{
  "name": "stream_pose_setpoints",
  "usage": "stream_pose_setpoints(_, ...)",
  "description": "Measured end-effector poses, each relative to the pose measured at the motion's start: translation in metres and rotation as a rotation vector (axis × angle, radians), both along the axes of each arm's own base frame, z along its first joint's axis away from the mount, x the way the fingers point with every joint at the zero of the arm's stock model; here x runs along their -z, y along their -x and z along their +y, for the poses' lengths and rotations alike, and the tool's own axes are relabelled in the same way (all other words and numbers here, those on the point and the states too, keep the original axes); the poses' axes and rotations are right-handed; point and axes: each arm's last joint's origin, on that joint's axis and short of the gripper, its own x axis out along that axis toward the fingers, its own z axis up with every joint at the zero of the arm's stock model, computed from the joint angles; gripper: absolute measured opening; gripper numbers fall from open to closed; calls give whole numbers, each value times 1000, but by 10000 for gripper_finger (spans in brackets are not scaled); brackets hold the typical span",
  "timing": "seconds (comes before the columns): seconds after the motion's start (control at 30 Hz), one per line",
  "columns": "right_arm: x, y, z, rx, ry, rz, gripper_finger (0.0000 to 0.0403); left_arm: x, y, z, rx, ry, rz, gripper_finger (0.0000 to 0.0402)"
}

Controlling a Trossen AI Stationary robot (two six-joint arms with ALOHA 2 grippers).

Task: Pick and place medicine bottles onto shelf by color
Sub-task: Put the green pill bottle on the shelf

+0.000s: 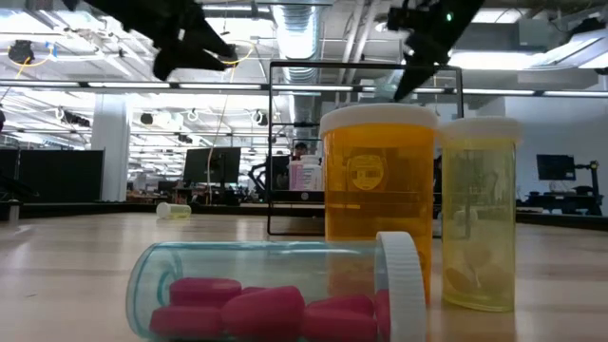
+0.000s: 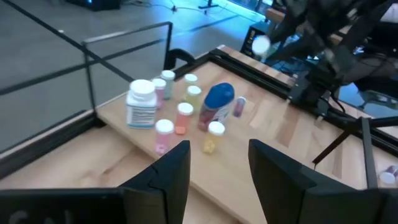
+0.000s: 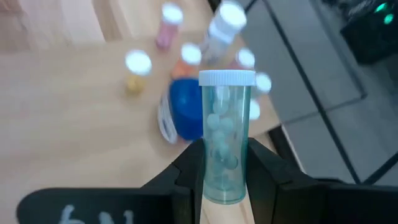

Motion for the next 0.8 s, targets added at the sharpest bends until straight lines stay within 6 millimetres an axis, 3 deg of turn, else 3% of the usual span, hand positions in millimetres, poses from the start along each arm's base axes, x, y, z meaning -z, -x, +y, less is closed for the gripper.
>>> stream_pose_setpoints(0.17, -18, -8, 17, -25, 59, -85, 102, 6, -24, 2, 75, -53, -11, 149)
stream_pose_setpoints(0.3, -23, -15, 30, -65, 85, -161, 102, 8, -39, 0, 211, -208, -8, 149)
stream_pose_setpoints(0.53, -14, -43, 51, -149, 95, -229, 102, 5, -55, -5, 328, -415, -63, 149)
stream_pose_setpoints(0.67, 0, -63, 60, -213, 129, -177, 102, 4, -58, -8, 392, -434, -92, 149)
stream_pose_setpoints(0.8, -4, -85, 65, -253, 160, -173, 102, 5, -58, -11, 405, -436, -87, 149)
